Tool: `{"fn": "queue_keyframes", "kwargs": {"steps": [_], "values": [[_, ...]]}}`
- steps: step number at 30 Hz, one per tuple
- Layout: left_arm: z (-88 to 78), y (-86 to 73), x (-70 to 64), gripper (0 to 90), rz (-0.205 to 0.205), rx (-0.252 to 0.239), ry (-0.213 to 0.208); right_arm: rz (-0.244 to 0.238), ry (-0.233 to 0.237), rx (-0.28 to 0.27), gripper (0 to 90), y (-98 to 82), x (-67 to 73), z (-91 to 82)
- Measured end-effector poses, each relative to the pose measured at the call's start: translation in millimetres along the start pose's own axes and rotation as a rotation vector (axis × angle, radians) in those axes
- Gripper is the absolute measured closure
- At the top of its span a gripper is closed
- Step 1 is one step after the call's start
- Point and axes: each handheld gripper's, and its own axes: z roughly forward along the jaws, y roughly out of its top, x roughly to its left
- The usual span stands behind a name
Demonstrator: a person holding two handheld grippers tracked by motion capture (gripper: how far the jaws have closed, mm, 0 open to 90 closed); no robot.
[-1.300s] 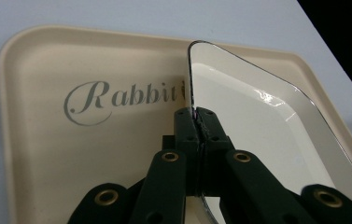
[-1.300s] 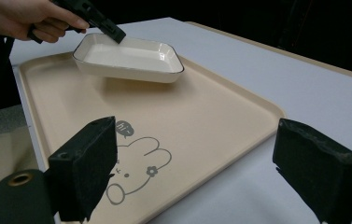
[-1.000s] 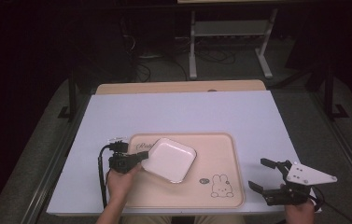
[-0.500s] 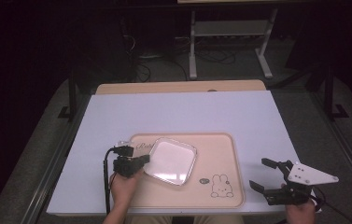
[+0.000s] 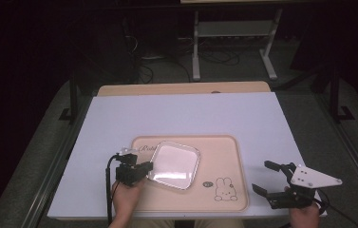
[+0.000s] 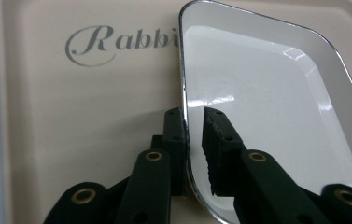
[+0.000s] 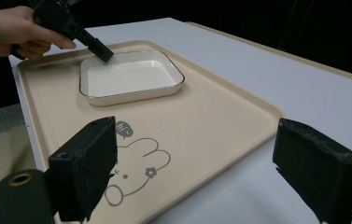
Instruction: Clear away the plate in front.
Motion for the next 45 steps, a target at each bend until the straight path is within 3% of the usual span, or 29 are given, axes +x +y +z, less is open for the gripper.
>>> {"fn": "queue_keyframes", "kwargs": {"steps": [16,26,27,33,45], "values": [[-11.0,-21.7,-15.2,66.2,0.056,0.029,-0.031,0.004,-0.012,0.003,13.0,0.4,0.0,-0.2],[-12.5,-26.9,-22.1,66.8,0.084,0.028,-0.030,0.004,-0.014,0.002,13.0,0.6,0.5,-1.1],[-12.0,-27.8,-25.3,66.7,0.113,0.028,-0.016,0.003,-0.014,0.001,13.0,0.6,0.6,-1.0],[-9.6,-28.6,-32.9,66.7,0.149,0.031,-0.013,-0.001,-0.013,0.001,13.0,0.8,0.8,-0.7],[-7.6,-28.6,-37.3,67.1,0.179,0.029,0.004,-0.003,-0.012,0.001,13.0,0.9,0.9,-0.8]]}}
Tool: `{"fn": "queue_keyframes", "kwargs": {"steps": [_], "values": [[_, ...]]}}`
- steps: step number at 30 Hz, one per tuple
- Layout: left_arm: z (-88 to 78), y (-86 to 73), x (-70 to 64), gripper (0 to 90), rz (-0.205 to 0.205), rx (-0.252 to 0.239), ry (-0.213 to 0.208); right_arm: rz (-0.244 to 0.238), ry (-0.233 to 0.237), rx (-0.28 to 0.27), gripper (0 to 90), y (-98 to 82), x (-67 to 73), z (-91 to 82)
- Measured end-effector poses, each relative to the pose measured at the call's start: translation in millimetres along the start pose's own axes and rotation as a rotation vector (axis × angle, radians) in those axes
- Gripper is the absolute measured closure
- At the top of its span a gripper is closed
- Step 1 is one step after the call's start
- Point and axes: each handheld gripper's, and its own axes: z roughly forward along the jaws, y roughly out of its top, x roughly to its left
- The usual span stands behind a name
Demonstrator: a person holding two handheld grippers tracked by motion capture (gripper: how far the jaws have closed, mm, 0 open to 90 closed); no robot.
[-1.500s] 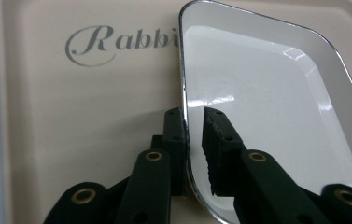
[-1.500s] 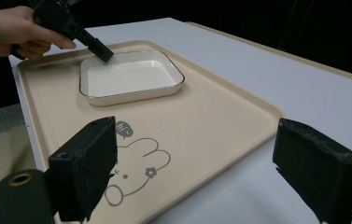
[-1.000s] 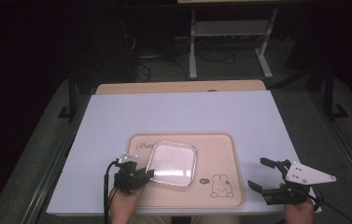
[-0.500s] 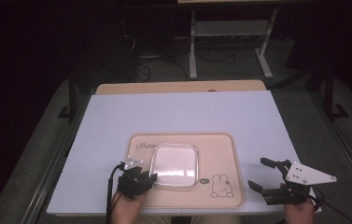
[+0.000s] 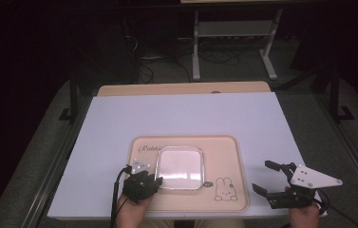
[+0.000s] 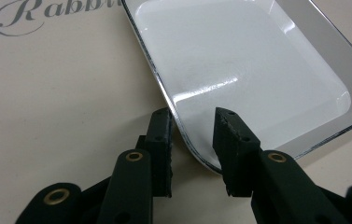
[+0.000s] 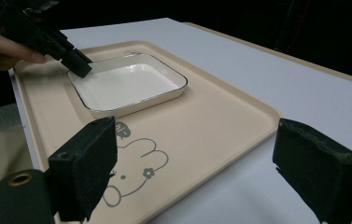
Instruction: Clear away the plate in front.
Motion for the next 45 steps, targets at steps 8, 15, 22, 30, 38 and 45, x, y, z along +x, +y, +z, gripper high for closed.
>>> {"fn": "queue_keyframes", "kwargs": {"steps": [8,15,22,30,38,45], "values": [[0.5,-0.4,-1.7,67.1,-0.002,-0.004,-0.009,0.000,-0.002,0.001,13.0,-0.1,-0.1,0.1],[-0.4,-0.7,-2.3,66.6,0.004,-0.004,-0.008,-0.001,-0.002,0.001,13.0,0.0,0.0,0.1],[-1.4,-0.8,-1.5,64.3,0.007,-0.004,-0.022,0.000,-0.002,0.002,13.0,-0.2,-0.1,0.3],[-6.5,1.4,-0.6,61.3,0.015,-0.023,-0.025,-0.001,-0.002,0.003,13.0,-0.1,-0.2,0.5],[-8.6,3.2,-0.8,58.7,0.024,-0.033,-0.031,0.002,-0.008,0.006,13.0,-0.4,-0.6,0.5],[-11.6,2.5,0.4,57.9,0.023,-0.044,-0.036,-0.007,-0.007,0.010,13.0,0.9,1.3,1.5]]}}
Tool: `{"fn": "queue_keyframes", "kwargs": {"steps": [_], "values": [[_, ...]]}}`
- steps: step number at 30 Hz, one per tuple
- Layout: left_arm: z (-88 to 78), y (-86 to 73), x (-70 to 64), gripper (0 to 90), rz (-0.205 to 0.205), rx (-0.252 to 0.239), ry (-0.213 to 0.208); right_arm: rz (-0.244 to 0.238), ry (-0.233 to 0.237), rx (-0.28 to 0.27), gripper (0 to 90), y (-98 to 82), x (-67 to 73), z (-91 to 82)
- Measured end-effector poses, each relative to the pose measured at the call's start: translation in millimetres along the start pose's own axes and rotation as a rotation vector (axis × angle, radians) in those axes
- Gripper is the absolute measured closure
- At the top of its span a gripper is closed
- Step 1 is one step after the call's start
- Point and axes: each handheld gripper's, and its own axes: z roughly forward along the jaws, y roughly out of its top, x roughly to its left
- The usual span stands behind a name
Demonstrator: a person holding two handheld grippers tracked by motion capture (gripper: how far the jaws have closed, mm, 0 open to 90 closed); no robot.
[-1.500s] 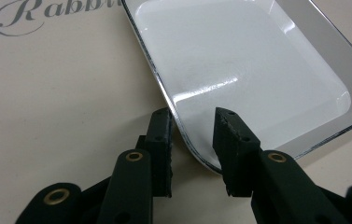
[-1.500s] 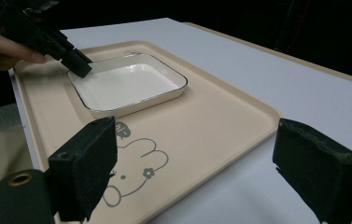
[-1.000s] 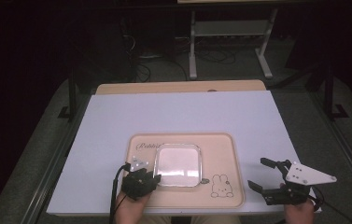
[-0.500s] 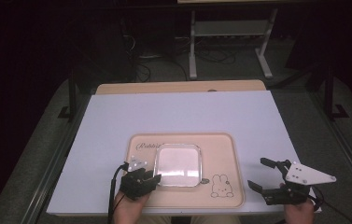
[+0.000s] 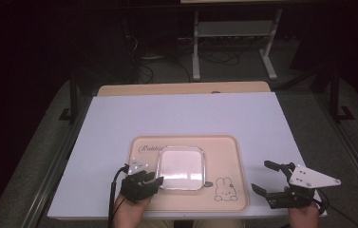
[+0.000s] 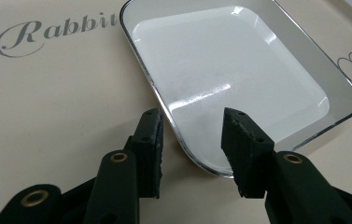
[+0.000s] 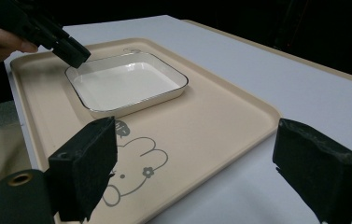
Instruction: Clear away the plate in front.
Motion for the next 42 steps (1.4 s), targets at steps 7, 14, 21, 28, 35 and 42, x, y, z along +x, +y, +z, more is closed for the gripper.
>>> {"fn": "queue_keyframes", "kwargs": {"steps": [7,14,21,28,35,42], "values": [[-2.8,2.1,2.8,55.9,0.006,-0.007,-0.006,0.006,-0.004,0.010,13.0,-0.5,-0.4,0.5],[-3.6,4.2,5.3,54.2,0.016,-0.009,-0.018,0.006,-0.010,0.023,13.0,-0.6,-0.6,1.6],[-6.1,4.7,10.0,52.6,0.020,-0.017,-0.028,0.015,-0.019,0.023,13.0,-1.4,-1.9,0.6],[-14.9,6.3,17.2,51.1,0.021,-0.062,-0.037,0.026,-0.034,0.019,13.0,-2.2,-3.5,-0.8],[-27.0,9.0,29.5,48.6,0.053,-0.096,-0.038,0.032,-0.041,0.023,13.0,-2.3,-3.6,-0.6],[-32.0,8.5,35.5,41.8,0.086,-0.105,-0.041,0.033,-0.042,0.029,13.0,-2.3,-3.3,0.2]]}}
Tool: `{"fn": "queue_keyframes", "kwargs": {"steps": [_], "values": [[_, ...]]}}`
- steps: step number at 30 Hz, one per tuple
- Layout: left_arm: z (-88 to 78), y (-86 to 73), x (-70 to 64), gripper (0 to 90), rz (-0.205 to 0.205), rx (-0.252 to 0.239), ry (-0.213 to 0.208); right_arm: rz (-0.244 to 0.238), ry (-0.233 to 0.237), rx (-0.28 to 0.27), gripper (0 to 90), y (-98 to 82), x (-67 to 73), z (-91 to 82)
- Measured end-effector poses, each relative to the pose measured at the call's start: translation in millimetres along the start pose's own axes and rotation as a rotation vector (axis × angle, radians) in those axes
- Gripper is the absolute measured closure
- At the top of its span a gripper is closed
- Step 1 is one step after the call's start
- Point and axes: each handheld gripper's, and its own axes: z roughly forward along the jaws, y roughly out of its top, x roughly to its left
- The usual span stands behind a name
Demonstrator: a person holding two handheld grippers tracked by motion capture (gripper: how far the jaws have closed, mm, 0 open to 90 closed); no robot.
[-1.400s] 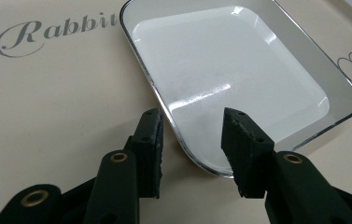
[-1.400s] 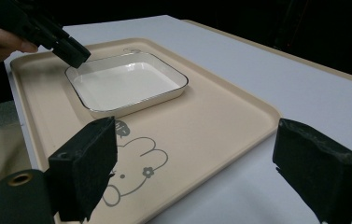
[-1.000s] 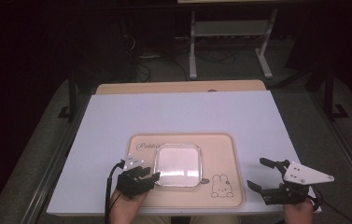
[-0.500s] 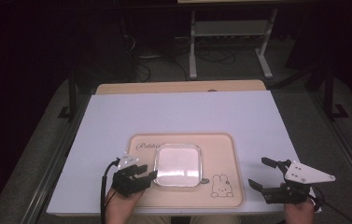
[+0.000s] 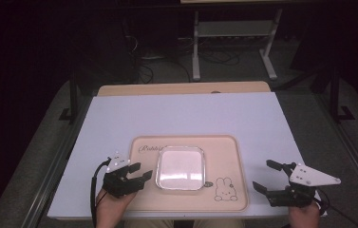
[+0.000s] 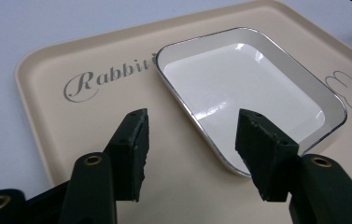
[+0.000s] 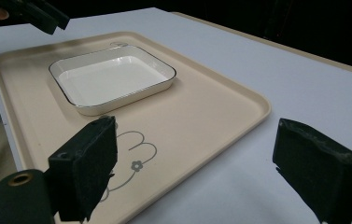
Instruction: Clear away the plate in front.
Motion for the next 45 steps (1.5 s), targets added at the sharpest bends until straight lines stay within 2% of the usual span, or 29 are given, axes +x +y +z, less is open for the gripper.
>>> {"fn": "queue_keyframes", "kwargs": {"steps": [8,13,23,29,37,45], "values": [[-7.0,-1.8,9.3,35.3,0.027,-0.017,-0.012,-0.007,-0.001,0.009,13.0,0.3,0.5,1.2],[-12.0,-2.9,15.7,33.1,0.029,-0.035,-0.019,-0.008,-0.002,0.013,13.0,0.3,0.7,1.9],[-26.2,-5.5,32.0,30.9,0.039,-0.048,0.008,-0.010,-0.007,0.024,13.0,0.4,0.9,2.8],[-35.2,-14.3,44.2,30.2,0.035,-0.053,0.015,-0.014,-0.008,0.027,13.0,0.3,0.7,3.4],[-38.7,-25.0,50.3,28.7,0.051,-0.069,0.011,-0.013,-0.005,0.028,13.0,0.1,0.1,3.5],[-36.3,-34.6,53.1,29.3,0.018,-0.079,-0.006,-0.020,0.008,0.020,13.0,0.9,1.1,3.2]]}}
